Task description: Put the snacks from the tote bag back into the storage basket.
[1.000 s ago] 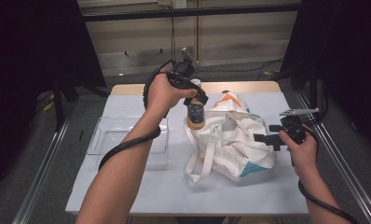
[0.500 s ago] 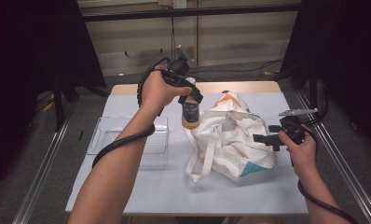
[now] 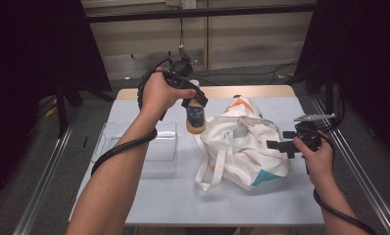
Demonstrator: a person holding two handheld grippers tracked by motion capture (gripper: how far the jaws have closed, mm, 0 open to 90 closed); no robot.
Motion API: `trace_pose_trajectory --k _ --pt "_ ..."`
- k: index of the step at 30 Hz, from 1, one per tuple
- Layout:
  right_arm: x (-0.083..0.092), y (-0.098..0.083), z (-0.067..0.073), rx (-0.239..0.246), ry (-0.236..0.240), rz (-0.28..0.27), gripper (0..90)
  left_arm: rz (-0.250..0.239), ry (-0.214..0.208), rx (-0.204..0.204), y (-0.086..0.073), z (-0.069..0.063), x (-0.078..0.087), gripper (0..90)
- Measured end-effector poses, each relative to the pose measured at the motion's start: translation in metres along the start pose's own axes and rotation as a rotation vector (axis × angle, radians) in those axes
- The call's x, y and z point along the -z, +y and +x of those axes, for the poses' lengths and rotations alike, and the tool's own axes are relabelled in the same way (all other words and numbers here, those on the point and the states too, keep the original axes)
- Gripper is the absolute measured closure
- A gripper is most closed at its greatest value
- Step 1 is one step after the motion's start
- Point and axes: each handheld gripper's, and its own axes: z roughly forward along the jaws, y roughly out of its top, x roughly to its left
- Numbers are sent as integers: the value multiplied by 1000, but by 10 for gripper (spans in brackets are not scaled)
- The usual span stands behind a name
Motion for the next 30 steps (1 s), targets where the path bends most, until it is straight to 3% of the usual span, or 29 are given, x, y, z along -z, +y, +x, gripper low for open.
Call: trace_pose_trajectory --k 30 --pt "2 3 3 11 2 -14 85 14 30 61 -11 24 17 301"
